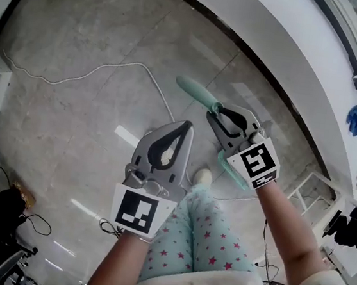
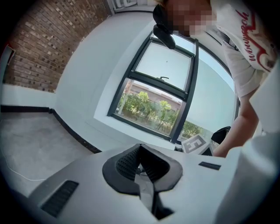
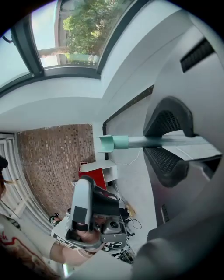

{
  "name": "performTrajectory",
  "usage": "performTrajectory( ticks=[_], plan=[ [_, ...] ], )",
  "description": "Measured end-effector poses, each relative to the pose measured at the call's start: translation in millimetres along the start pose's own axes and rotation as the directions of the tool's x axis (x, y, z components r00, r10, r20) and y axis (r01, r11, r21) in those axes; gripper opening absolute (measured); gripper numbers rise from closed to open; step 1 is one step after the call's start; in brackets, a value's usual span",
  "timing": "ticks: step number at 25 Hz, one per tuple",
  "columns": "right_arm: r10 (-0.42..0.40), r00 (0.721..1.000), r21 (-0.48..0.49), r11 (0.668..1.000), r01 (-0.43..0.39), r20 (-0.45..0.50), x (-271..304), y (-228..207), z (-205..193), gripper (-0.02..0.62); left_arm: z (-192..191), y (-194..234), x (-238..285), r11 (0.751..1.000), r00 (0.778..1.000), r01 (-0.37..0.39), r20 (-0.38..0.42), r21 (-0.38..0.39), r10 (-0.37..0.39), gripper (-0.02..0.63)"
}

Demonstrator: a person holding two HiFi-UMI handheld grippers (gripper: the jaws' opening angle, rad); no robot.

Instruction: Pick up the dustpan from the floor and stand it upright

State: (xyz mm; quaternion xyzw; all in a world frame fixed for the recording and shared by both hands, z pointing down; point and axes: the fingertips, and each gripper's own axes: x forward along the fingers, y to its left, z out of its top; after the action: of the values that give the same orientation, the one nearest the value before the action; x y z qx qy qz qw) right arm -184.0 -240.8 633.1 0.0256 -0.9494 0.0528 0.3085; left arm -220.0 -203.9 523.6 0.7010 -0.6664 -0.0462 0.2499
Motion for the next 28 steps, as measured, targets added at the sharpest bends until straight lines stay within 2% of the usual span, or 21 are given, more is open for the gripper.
performTrajectory(
  ticks=[3,6,8,11,13,16,19,21,28],
  plan=[
    [-0.046,0.998,0.023,0.999,0.045,0.053,-53.5,5.3,-4.1,0.092,-1.5,-41.0,-11.5,0.999,1.0,0.03,-0.004,0.043,-0.03,0.003],
    [-0.082,0.992,0.007,0.997,0.081,0.091,-98.3,5.5,-6.3,0.092,1.7,-71.2,-23.3,0.999,0.999,-0.003,0.05,0.048,0.0,0.003],
    [-0.08,0.992,0.016,0.997,0.079,0.096,-130.7,16.7,-14.2,0.093,-6.5,-103.3,-37.1,0.999,0.999,-0.005,0.048,0.049,0.003,0.003],
    [-0.058,0.994,-0.01,0.998,0.059,0.096,-173.9,37.1,-25.8,0.092,-14.5,-159.2,-53.9,0.998,0.999,0.041,0.004,0.044,-0.041,0.003],
    [-0.076,0.992,-0.005,0.997,0.077,0.102,-196.9,38.7,-32.4,0.092,-10.3,-193.2,-58.3,0.995,0.996,0.093,-0.013,0.048,-0.092,0.003],
    [-0.133,0.985,0.034,0.991,0.13,0.112,-225.5,30.7,-43.2,0.094,-7.8,-230.0,-61.1,0.981,0.982,0.185,-0.045,0.066,-0.182,0.003],
    [-0.165,0.977,0.092,0.984,0.154,0.132,-242.6,24.9,-51.0,0.094,-14.7,-246.9,-61.4,0.961,0.962,0.262,-0.103,0.084,-0.253,0.003],
    [-0.179,0.972,0.097,0.981,0.165,0.15,-249.5,21.3,-52.2,0.094,-15.5,-256.0,-56.6,0.943,0.946,0.314,-0.125,0.11,-0.3,0.003],
    [-0.245,0.962,0.095,0.967,0.234,0.119,-283.2,25.8,-70.0,0.094,-17.8,-280.8,-59.8,0.907,0.908,0.404,-0.169,0.116,-0.383,0.003]
  ],
)
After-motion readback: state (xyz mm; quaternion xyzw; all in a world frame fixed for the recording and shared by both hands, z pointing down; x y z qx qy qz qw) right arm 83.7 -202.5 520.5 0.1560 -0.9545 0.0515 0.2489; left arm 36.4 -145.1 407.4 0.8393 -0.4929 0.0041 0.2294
